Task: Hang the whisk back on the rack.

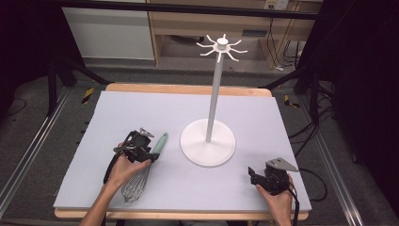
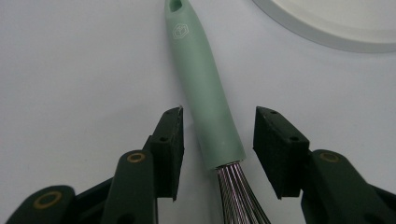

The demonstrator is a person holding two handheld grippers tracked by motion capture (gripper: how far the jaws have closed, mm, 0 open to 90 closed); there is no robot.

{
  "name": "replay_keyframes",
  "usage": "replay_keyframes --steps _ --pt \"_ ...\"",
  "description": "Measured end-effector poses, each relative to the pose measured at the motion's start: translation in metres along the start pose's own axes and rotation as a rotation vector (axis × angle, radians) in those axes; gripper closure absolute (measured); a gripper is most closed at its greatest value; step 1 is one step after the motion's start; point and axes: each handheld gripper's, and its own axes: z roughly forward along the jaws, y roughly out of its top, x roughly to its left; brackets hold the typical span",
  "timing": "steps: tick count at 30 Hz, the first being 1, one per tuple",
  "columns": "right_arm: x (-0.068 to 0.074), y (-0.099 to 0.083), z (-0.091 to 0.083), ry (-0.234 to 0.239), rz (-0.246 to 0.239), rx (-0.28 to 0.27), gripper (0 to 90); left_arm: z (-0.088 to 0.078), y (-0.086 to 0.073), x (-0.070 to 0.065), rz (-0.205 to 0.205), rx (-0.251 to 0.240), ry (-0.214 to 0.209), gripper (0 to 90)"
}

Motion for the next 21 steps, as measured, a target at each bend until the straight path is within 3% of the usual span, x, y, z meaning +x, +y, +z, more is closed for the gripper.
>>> replay_keyframes --steps 21 --pt "0.000 0.000 0.000 0.004 -0.003 0.005 28.3 0.016 0.000 0.001 -0.025 0.074 -0.008 61.0"
